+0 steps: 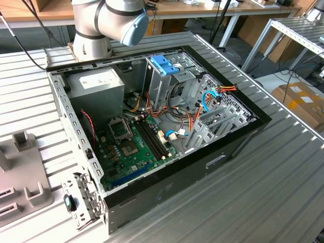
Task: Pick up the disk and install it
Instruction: 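Reach for the disk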
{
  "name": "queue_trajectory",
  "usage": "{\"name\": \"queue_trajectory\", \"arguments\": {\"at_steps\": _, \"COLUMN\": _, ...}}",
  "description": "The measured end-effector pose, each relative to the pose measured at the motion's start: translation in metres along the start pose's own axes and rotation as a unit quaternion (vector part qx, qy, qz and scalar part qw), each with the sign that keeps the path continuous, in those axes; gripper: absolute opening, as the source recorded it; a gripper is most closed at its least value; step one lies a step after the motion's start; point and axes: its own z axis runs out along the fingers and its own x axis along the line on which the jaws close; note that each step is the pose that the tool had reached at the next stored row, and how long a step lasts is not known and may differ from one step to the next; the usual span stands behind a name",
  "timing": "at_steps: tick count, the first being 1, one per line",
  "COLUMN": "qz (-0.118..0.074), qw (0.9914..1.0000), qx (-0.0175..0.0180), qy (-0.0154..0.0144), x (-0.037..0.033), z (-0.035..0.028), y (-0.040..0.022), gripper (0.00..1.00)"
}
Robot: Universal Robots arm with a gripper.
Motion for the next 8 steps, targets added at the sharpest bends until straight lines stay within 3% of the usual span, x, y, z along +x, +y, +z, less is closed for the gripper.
{"name": "queue_trajectory", "arguments": {"at_steps": 8, "qz": 0.0, "qw": 1.0, "qx": 0.0, "qy": 0.0, "x": 0.0045, "z": -0.0001, "y": -0.0003, "gripper": 0.11}}
